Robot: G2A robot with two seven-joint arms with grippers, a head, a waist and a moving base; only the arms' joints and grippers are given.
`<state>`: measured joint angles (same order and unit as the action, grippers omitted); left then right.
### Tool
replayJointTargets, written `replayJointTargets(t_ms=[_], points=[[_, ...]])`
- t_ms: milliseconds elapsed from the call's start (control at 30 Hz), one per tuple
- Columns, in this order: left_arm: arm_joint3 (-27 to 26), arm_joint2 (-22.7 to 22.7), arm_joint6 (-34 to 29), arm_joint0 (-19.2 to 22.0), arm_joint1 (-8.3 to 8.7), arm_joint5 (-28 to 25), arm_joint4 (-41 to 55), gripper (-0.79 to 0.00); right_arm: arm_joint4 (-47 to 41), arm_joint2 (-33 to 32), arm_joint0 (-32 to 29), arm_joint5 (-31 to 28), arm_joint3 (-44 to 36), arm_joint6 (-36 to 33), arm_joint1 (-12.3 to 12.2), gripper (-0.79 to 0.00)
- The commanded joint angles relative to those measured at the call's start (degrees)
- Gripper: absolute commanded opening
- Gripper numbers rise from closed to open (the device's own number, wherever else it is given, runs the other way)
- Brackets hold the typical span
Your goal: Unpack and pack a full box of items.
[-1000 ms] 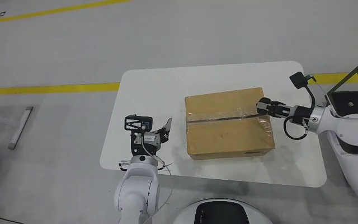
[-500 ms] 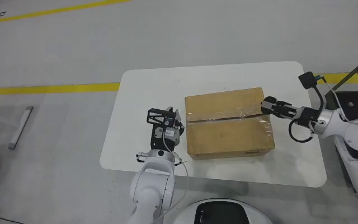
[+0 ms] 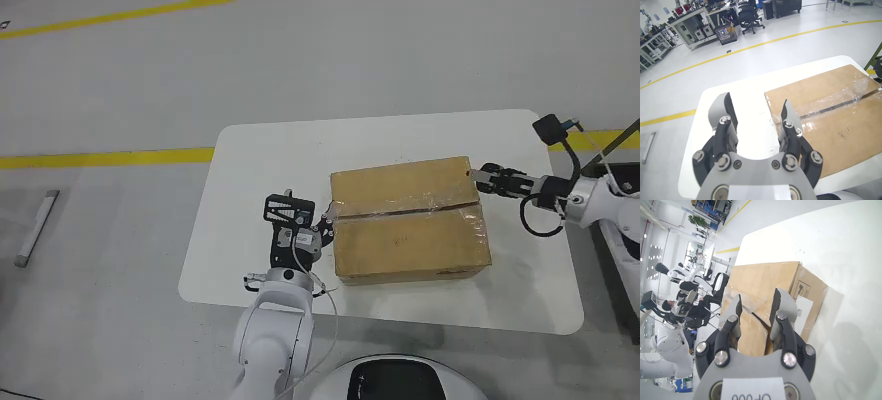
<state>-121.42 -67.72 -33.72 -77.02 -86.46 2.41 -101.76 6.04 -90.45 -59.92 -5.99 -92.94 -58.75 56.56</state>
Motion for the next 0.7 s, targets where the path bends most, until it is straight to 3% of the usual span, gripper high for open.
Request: replayJointTargets(t_ms=[0, 433, 667], points=[[0.0, 0.0, 0.0, 0.0, 0.0, 0.0, 0.0, 0.0, 0.6, 2.0, 1.8, -0.1, 1.2, -0.9, 0.0, -0.443], [0.0, 0.0, 0.0, 0.0, 0.0, 0.0, 0.0, 0.0, 0.8, 8.4, 7.2, -1.1, 5.6, -6.3, 0.0, -0.459], [0.0, 0.0, 0.0, 0.0, 0.0, 0.0, 0.0, 0.0, -8.0, 7.7, 6.5, -2.2, 5.8, -8.9, -0.2, -0.471]])
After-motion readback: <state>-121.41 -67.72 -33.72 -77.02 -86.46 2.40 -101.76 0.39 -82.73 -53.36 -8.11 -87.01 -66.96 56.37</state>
